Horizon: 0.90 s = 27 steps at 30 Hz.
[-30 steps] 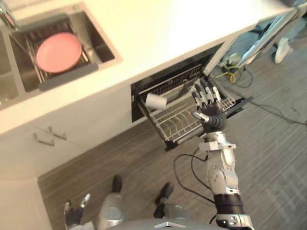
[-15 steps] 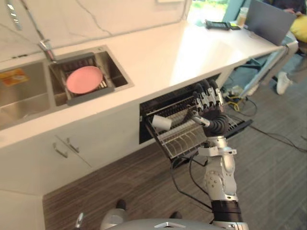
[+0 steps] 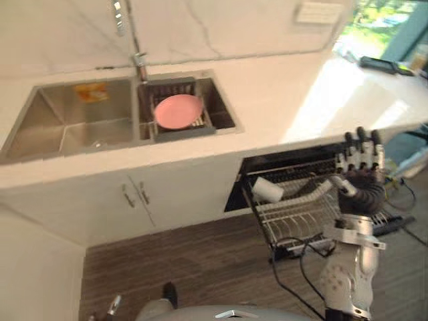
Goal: Walk over to the sink, pick up the cup, carry it to the dishwasher, place the cup inside the dishwasher, then close the dishwasher door
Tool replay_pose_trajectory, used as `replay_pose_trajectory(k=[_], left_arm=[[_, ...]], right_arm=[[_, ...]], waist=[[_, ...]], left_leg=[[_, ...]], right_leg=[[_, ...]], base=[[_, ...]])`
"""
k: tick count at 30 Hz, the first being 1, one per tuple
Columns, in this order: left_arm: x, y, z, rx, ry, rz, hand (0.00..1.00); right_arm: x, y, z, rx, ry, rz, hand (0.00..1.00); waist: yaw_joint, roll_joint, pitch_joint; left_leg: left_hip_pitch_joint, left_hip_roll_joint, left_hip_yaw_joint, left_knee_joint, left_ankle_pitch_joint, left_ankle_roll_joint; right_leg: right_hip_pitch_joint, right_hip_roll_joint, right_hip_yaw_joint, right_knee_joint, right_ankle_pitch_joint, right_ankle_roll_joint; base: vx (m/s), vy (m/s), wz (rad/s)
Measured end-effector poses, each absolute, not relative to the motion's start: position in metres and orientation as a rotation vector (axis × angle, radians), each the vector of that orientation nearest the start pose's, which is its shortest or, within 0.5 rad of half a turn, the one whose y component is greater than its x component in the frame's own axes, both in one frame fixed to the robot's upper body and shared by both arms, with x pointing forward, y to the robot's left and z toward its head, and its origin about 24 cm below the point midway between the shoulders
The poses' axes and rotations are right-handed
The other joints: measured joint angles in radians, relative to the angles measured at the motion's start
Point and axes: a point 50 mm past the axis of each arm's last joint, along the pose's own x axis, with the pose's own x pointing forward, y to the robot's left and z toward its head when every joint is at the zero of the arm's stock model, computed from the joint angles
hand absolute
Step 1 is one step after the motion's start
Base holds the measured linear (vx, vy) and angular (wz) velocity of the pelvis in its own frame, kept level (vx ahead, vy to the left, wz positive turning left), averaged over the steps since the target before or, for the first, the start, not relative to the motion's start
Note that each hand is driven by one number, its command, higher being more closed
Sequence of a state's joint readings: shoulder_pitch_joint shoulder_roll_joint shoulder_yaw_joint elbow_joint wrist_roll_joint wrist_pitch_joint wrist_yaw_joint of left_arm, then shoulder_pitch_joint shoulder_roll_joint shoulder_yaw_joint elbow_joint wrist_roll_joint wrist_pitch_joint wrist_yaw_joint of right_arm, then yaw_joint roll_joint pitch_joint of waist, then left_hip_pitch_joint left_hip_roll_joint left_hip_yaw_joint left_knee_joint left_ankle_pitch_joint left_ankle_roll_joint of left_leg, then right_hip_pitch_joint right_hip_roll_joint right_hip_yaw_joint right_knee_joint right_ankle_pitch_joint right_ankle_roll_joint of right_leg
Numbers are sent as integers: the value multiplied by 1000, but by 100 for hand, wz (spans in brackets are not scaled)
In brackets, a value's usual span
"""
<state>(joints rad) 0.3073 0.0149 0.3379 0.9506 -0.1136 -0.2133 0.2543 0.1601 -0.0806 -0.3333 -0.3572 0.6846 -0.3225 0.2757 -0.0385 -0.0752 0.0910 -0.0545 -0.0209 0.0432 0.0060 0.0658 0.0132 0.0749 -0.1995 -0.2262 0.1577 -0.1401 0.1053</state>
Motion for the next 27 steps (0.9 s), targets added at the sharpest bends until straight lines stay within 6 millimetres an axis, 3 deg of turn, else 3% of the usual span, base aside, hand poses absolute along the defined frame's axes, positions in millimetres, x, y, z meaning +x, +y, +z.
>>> replay_pose_trajectory(k=[1, 2, 3, 4, 5, 7, 10, 16, 27], left_arm=[[24, 228, -153, -52, 1018, 742, 0], [26, 229, -152, -51, 1002, 742, 0], [29, 223, -153, -69, 995, 738, 0], [28, 223, -152, -72, 990, 745, 0], [27, 229, -150, -60, 974, 756, 0], [30, 228, -150, -63, 964, 752, 0], [28, 225, -151, -96, 967, 776, 0], [29, 211, -154, -103, 986, 738, 0], [35, 216, -152, -73, 963, 749, 0]], right_arm=[[189, -245, 129, 377, -692, -81, 0], [189, -245, 129, 398, -702, -83, 0], [188, -244, 130, 410, -708, -81, 0], [187, -243, 131, 415, -717, -82, 0], [184, -239, 134, 431, -743, -81, 0], [181, -235, 141, 439, -791, -78, 0], [178, -226, 150, 454, -836, -42, 0], [173, -227, 142, 446, -788, -86, 0], [168, -222, 128, 464, -695, -83, 0]], waist=[[3, 2, 0], [4, 12, 3], [11, 31, 16], [14, 28, 17], [17, -3, 5], [30, -5, -4], [41, 0, -9], [27, 53, -36], [25, 41, -47]], left_leg=[[0, 4, -14, -5, 4, 1], [11, 22, -32, -23, 10, 1], [43, 46, -50, -51, 18, -3], [56, 48, -58, -57, 18, -3], [68, 30, -62, -62, 15, -7], [87, 33, -46, -72, 7, -16], [103, 41, 75, -91, -17, -30], [124, 56, 127, -92, -12, -43], [114, 72, 146, -92, -16, -44]], right_leg=[[-7, 5, -5, 28, 9, 5], [-31, 20, -3, 102, 20, -12], [-51, 37, 11, 152, -10, -38], [-38, 45, 11, 120, -23, -36], [-25, 41, 2, 60, 29, -43], [3, 33, -7, 31, 29, -19], [49, 32, -12, -74, 23, 14], [63, 43, 1, -103, 47, 17], [43, 56, 9, -104, 71, 6]], base=[[159, 0, 69], [117, -28, 53], [87, -33, 48], [74, -49, 35], [85, -67, 26], [53, -74, -10], [-55, -60, -48], [34, -21, -15], [-33, -4, -5]])
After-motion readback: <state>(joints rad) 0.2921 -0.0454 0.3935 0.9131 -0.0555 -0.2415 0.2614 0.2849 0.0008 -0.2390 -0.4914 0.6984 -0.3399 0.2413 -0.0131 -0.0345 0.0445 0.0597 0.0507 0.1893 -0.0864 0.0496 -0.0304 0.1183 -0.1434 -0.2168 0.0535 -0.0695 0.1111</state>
